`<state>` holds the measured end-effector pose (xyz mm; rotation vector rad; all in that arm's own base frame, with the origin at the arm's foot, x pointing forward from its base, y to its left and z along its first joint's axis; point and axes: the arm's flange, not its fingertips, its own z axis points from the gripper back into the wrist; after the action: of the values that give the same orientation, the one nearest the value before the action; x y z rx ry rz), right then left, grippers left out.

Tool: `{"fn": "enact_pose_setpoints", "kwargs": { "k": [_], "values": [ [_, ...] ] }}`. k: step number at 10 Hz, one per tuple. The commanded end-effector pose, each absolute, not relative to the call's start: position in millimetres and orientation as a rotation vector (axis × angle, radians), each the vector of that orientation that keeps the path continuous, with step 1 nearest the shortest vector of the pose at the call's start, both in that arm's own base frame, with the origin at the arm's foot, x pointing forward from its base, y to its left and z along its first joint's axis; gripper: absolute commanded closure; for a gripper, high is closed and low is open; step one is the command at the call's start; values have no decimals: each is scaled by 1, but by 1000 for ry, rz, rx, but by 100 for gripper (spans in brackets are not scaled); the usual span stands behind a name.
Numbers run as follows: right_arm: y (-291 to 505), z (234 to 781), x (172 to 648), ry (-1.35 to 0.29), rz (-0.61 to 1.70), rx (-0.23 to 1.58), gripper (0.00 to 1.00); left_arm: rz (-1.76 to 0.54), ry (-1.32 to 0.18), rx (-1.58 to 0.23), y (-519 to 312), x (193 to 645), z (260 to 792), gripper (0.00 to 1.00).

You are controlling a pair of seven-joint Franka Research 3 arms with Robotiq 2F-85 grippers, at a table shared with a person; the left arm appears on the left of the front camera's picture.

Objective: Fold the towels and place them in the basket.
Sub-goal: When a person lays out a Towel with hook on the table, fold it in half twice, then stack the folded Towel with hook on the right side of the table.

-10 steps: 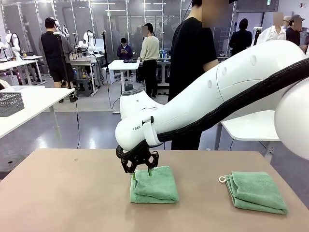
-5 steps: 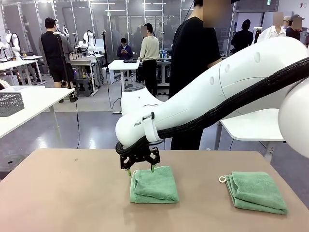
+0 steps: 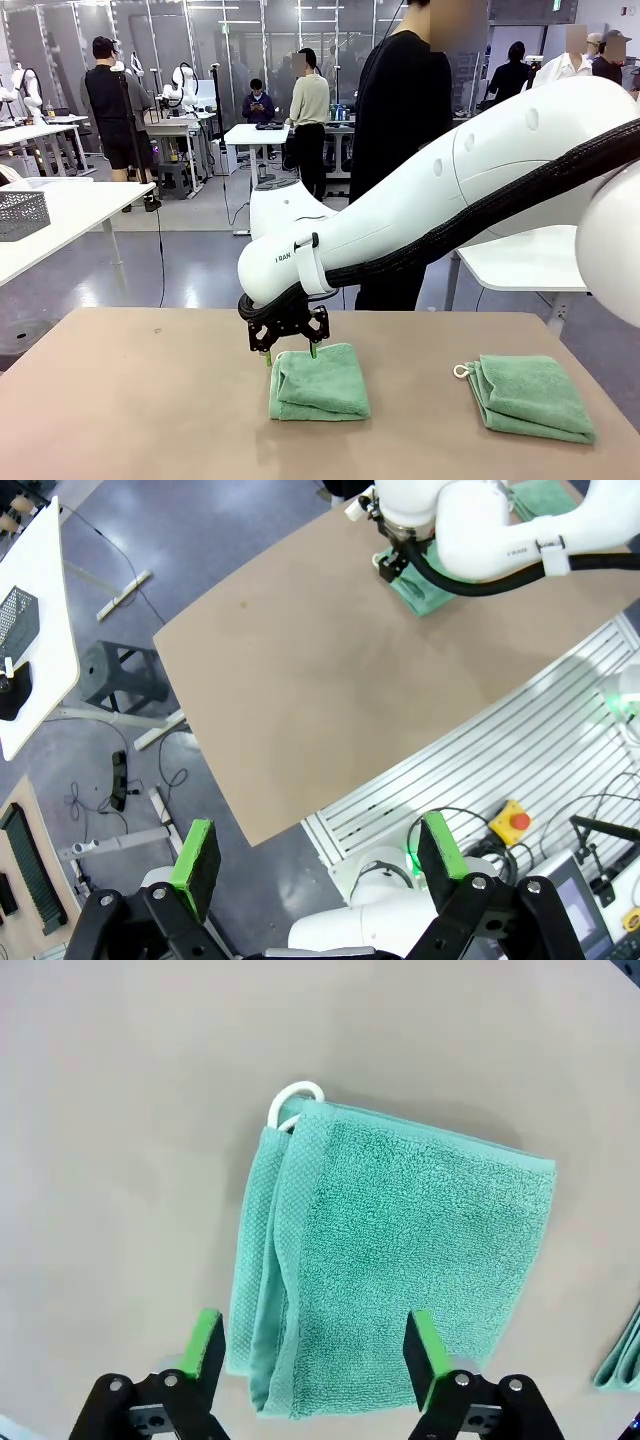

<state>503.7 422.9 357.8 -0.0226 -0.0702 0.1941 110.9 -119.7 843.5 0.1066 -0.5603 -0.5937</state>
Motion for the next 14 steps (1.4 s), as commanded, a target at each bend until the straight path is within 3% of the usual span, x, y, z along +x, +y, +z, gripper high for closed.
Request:
{"fn": "enact_pose_setpoints", "kwargs": {
  "k": [1, 12, 14],
  "values": [
    [423, 358, 504, -72, 196, -25, 10, -603, -573, 109, -121, 100, 846, 0],
    [423, 358, 504, -70, 194, -23, 10, -603, -573, 109, -121, 100, 846, 0],
    [413, 400, 455, -151, 208, 22, 10, -603, -573, 109, -121, 100, 846, 0]
  ]
}}
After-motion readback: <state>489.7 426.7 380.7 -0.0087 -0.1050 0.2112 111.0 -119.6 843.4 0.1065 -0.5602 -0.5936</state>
